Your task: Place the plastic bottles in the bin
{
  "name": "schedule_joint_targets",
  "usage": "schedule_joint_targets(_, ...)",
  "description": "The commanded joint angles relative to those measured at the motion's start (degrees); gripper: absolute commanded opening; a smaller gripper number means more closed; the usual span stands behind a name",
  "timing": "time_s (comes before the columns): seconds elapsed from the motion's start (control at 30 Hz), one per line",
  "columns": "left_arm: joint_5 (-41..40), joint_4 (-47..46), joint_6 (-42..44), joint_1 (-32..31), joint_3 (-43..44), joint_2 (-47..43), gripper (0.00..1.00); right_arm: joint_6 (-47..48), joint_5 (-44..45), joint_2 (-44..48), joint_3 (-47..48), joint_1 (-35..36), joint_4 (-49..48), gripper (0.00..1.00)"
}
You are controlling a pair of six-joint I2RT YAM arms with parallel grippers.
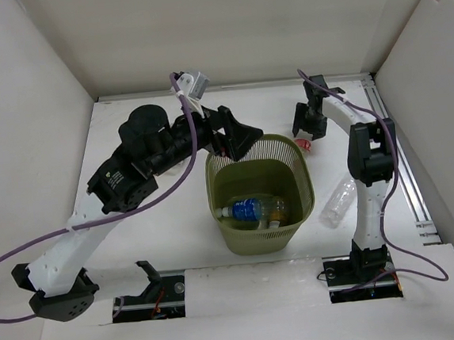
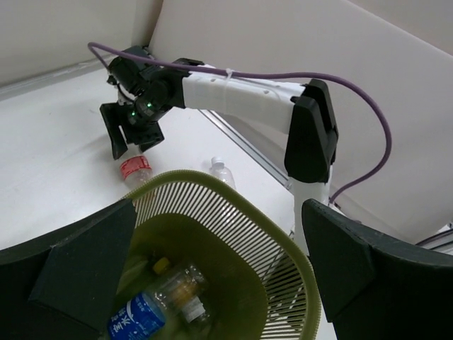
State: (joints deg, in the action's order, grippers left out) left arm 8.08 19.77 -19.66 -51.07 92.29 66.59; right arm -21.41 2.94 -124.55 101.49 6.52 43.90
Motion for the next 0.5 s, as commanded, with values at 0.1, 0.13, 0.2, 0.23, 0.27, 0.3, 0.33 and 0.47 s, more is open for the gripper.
schedule_joint_targets(0.1,-1.13,0.18,-1.26,-0.35,2.71,2.58,1.00,0.23,-1.27,0.62,1.51,-0.81,0.74,0.05)
schedule_joint_targets(0.13,-0.35,-0.51,-1.26,-0.35,3.41,3.63,1.00,0.23,-0.49,2.63,1.52,-0.81,1.36,0.00)
schedule_joint_targets(0.2,1.67,-0.52,-0.12,-0.35,5.78,6.09,1.00,0.23,-0.48,5.53,3.18,-0.81,1.36,0.00)
schedule_joint_targets(0.23,2.64,0.00,-0.12,-0.35,8.41,6.97,1.00,0.23,-0.48,8.42,4.14,-1.33,1.36,0.00)
schedule_joint_targets(0.27,3.34,0.01,-0.12,-0.35,9.82,8.72,1.00,0.23,-0.48,9.75,5.46,-1.34,2.32,0.00)
schedule_joint_targets(0.3,4.65,0.01,0.41,-0.35,11.32,9.69,1.00,0.23,-0.48,11.07,6.69,-1.34,2.85,0.00)
schedule_joint_targets(0.33,5.28,0.53,0.41,-0.35,14.03,10.66,1.00,0.23,-0.48,12.30,9.75,-1.34,4.51,0.00)
schedule_joint_targets(0.47,7.57,1.06,1.64,-0.35,20.54,15.23,1.00,0.23,-3.10,21.42,14.69,-1.34,4.45,0.00)
